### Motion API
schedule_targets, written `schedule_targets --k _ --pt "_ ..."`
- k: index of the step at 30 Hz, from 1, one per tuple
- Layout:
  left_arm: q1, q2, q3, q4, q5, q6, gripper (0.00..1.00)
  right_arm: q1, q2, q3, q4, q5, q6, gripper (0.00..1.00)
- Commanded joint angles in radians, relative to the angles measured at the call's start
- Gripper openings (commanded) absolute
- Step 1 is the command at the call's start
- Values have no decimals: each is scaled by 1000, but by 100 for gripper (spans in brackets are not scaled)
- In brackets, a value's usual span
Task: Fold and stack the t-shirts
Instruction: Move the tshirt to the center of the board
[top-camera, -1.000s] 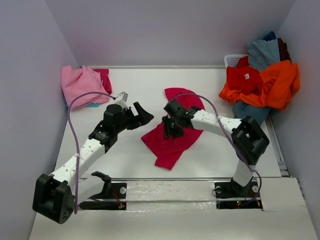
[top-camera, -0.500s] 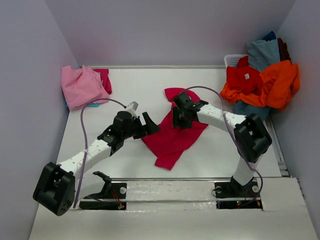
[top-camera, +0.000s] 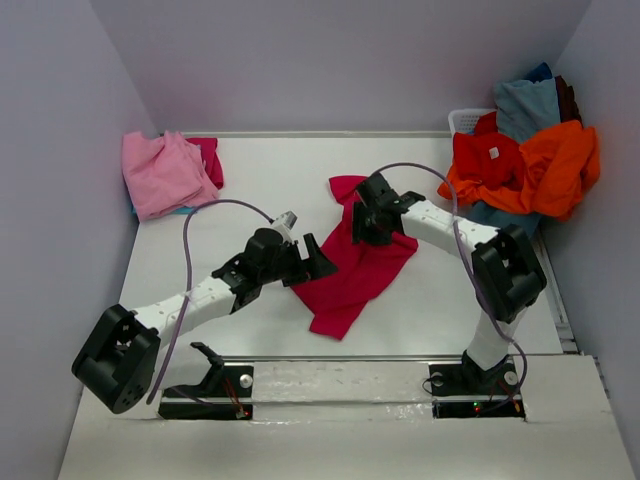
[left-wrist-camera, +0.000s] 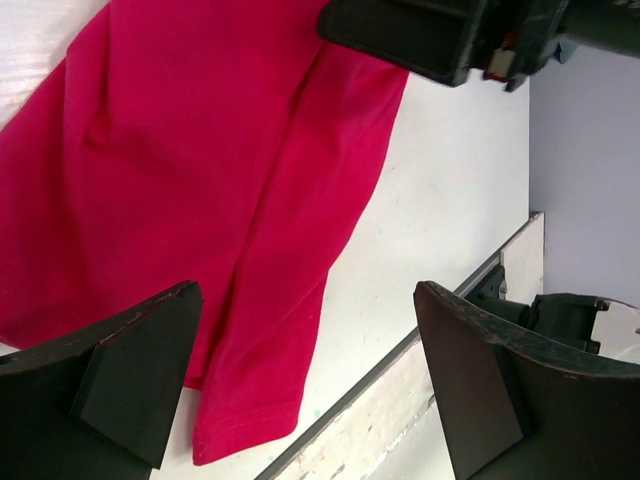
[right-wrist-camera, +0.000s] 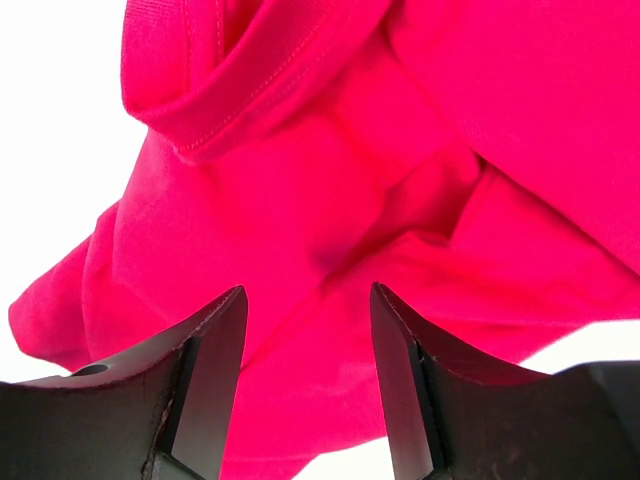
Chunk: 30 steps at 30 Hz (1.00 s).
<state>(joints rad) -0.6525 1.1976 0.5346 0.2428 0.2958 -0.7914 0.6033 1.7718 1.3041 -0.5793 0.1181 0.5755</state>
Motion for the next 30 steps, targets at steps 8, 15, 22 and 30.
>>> schedule_targets --k 8,15,22,30 --pt "-2 -27 64 -3 -33 21 99 -17 87 17 62 -34 0 54" --pt "-2 -26 71 -2 -32 27 99 -27 106 20 81 -37 4 29" --pt "-2 -29 61 -2 -35 29 99 -27 150 60 82 -57 0 15" --pt "-2 -32 73 -8 -58 44 99 -27 111 183 -9 -54 -48 7"
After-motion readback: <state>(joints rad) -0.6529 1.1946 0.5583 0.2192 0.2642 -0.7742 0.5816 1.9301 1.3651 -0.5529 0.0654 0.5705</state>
